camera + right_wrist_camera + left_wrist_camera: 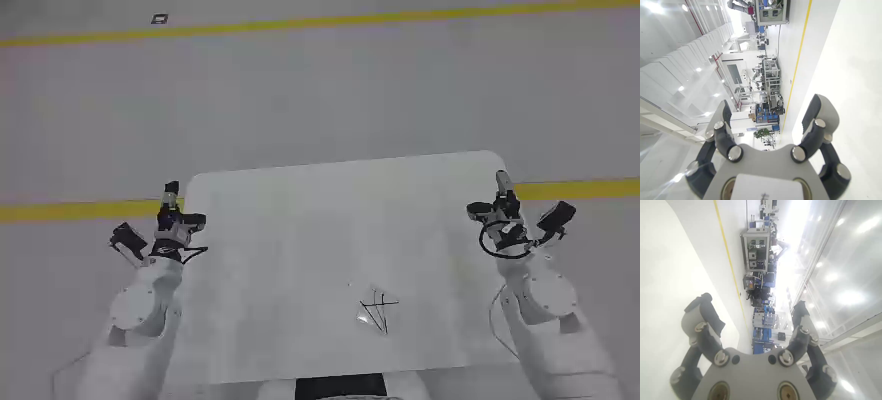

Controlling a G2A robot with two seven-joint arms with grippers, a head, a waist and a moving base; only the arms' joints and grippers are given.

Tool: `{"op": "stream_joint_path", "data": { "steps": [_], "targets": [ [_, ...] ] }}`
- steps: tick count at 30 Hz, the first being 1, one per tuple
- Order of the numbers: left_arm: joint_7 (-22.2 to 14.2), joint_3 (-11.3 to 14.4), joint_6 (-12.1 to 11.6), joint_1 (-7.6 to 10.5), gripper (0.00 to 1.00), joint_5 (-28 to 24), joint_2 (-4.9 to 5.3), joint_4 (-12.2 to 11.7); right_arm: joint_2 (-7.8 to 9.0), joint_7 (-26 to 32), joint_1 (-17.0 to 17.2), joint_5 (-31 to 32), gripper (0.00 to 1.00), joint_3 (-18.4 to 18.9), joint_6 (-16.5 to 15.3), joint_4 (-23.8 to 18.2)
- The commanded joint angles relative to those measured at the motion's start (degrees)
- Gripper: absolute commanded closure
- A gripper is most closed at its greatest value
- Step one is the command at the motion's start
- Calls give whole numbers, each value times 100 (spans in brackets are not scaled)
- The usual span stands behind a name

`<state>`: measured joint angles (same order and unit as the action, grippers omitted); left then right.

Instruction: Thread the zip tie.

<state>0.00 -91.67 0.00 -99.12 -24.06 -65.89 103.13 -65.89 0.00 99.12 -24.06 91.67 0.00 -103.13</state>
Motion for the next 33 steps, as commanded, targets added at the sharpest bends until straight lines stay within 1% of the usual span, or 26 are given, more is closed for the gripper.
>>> {"op": "stream_joint_path", "data": {
  "steps": [1, 2, 4, 7, 10, 11, 12, 13, 21, 22, 23, 24, 25, 27, 28, 30, 32, 33],
  "targets": [
    [-125, 54, -15, -1, 0, 21, 1, 52, 0, 0, 0, 0, 0, 0, 0, 0],
    [-383, 119, -56, -21, 0, 120, 10, 78, 0, 0, 0, 0, 0, 0, 0, 0],
    [-708, 137, -143, -27, 0, 317, 27, 91, 0, 0, 0, 0, 0, 0, 0, 0],
    [-1221, 233, -174, -70, 0, 721, 59, 137, 0, 0, 0, 0, 0, 0, 0, 0],
    [-2001, 362, -32, -133, 0, 1226, 114, 200, 0, 0, 0, 0, 0, 0, 0, 0],
    [-2370, 422, 127, -163, 0, 1408, 141, 201, 0, 0, 0, 0, 0, 0, 0, 0],
    [-2564, 420, 181, -151, 0, 1574, 162, 223, 0, 0, 0, 0, 0, 0, 0, 0],
    [-2569, 403, 165, -143, 0, 1634, 167, 228, 0, 0, 0, 0, 0, 0, 0, 0],
    [-2569, 403, 165, -143, 0, 1634, 167, 228, 0, 0, 0, 0, 0, 0, 0, 0],
    [-2715, 470, 96, -117, 0, 1731, 173, 344, 0, 0, 0, 0, 0, 0, 0, 0],
    [-3006, 573, 8, -58, 0, 2100, 199, 448, 0, 0, 0, 0, 0, 0, 0, 0],
    [-3144, 620, 1, -16, 0, 2265, 212, 455, 0, 0, 0, 0, 0, 0, 0, 0],
    [-3409, 718, -17, 63, 0, 2453, 229, 529, 0, 0, 0, 0, 0, 0, 0, 0],
    [-3714, 851, -41, 195, 0, 2700, 250, 608, 0, 0, 0, 0, 0, 0, 0, 0],
    [-3965, 966, -54, 286, 0, 2921, 267, 679, 0, 0, 0, 0, 0, 0, 0, 0],
    [-4338, 1139, -10, 419, 0, 3263, 292, 749, 0, 0, 0, 0, 0, 0, 0, 0],
    [-4596, 1269, 65, 546, 0, 3543, 312, 781, 0, 0, 0, 0, 0, 0, 0, 0],
    [-4596, 1269, 65, 546, 0, 3543, 312, 781, 0, 0, 0, 0, 0, 0, 0, 0]
  ]
}}
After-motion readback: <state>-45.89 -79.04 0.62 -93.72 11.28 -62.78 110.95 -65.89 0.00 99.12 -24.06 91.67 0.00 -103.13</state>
